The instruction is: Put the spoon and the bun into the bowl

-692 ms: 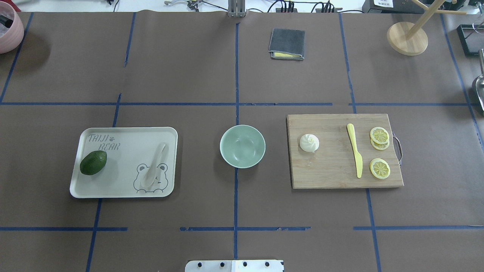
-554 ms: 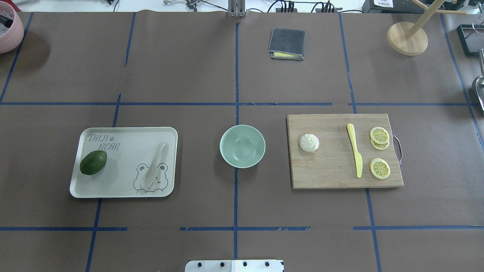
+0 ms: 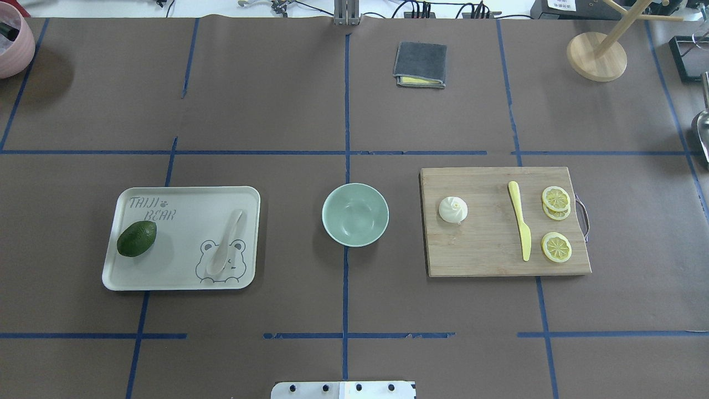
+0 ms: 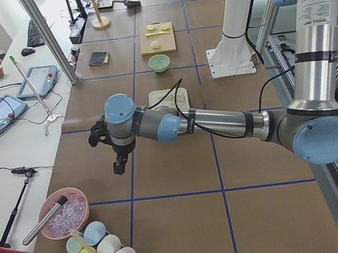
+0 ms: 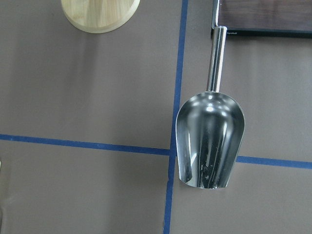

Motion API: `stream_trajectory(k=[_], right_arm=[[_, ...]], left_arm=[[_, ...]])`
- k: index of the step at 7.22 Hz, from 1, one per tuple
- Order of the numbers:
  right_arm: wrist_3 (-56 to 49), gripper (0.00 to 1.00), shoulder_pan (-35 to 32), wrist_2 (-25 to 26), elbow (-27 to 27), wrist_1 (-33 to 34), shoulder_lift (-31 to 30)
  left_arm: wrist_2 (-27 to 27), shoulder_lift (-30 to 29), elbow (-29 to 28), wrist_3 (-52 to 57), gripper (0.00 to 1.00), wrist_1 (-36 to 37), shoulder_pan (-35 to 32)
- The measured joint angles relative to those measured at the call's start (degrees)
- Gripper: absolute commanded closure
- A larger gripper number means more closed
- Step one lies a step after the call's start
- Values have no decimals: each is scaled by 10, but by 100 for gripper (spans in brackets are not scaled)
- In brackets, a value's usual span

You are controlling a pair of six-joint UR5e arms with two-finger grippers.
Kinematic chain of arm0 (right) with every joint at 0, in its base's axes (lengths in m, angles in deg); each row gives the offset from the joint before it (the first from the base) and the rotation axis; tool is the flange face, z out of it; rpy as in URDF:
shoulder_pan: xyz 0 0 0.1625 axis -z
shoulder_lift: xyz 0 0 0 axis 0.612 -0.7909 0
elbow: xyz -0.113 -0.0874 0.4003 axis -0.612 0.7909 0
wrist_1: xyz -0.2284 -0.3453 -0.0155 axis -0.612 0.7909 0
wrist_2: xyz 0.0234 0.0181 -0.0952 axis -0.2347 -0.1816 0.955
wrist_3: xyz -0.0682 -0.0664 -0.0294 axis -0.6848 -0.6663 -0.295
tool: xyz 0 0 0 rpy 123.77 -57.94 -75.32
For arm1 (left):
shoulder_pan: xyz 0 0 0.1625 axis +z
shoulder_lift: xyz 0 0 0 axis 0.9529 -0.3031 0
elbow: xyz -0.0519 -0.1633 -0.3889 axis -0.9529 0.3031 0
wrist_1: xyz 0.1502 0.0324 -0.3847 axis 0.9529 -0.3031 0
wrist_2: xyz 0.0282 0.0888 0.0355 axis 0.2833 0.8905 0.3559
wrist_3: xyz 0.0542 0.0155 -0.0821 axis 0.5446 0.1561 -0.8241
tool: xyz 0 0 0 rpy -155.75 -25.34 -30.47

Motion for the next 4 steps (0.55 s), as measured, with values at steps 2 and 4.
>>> stream_trajectory(k=[2, 4], right_arm=[[8, 0, 20, 8, -22, 0, 18], [12, 0, 34, 7, -33, -1, 25]], left_arm=[[25, -20, 62, -161, 0, -39, 85], [63, -27, 109, -338, 2, -94, 183]])
